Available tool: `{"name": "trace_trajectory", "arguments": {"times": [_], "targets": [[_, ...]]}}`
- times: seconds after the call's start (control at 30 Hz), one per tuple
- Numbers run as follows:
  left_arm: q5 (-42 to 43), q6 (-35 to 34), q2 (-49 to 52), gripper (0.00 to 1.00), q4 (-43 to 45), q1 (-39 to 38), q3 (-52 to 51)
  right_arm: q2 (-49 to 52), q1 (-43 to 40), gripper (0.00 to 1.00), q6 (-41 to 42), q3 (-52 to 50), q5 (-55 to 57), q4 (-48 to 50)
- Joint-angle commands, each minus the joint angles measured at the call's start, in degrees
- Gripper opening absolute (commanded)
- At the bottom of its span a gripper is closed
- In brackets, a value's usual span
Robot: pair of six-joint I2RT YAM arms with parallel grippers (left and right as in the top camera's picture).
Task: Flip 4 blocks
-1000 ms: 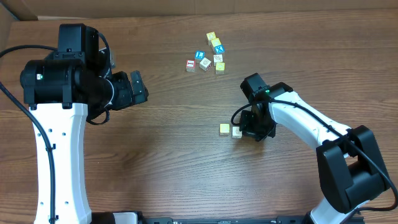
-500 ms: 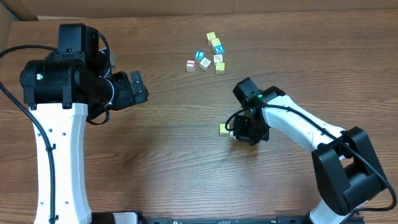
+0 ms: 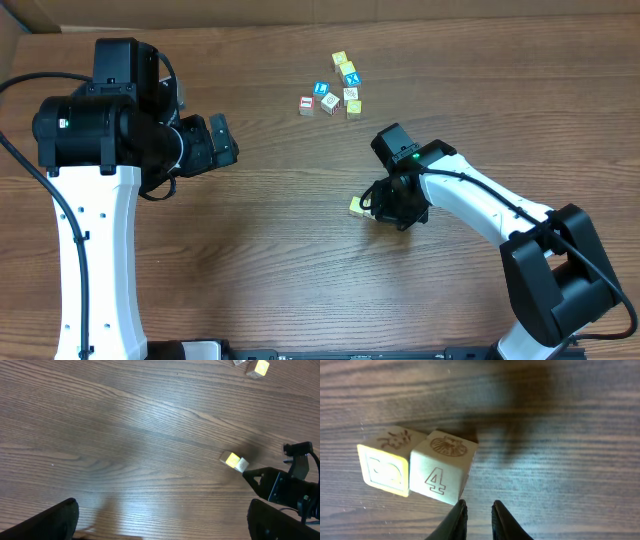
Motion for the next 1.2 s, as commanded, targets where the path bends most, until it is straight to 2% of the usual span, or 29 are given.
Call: {"name": "trace_trajectory", "arguments": {"times": [0.0,0.13,0.2,0.37,0.9,1.17], "targets": [[-0.4,-0.8,0.0,1.0,0.3,0.2,0.0,-1.9,0.0,0.2,-0.2,-0.4,1.0,0.9],[-0.4,-0.8,0.0,1.0,0.3,0.2,0.0,-1.9,0.0,0.2,-1.5,-0.4,1.0,0.4],[-0.4,-0.8,0.0,1.0,0.3,0.2,0.0,-1.9,0.0,0.24,-2.9,-0.4,1.6,0.2],[-0.4,-0.8,0.0,1.0,0.3,0.2,0.0,-1.9,-0.1,0.26,-2.8,-0.4,6.3,1.8],[-0.4,-0.8,0.0,1.0,0.3,0.2,0.0,-1.9,-0.1,0.22,-3.0,-0.4,8.2,6.7],[-0.4,-0.8,0.0,1.0,0.3,0.2,0.0,-1.9,-0.1,0.22,-3.0,-0.4,4.3,6.9]]}}
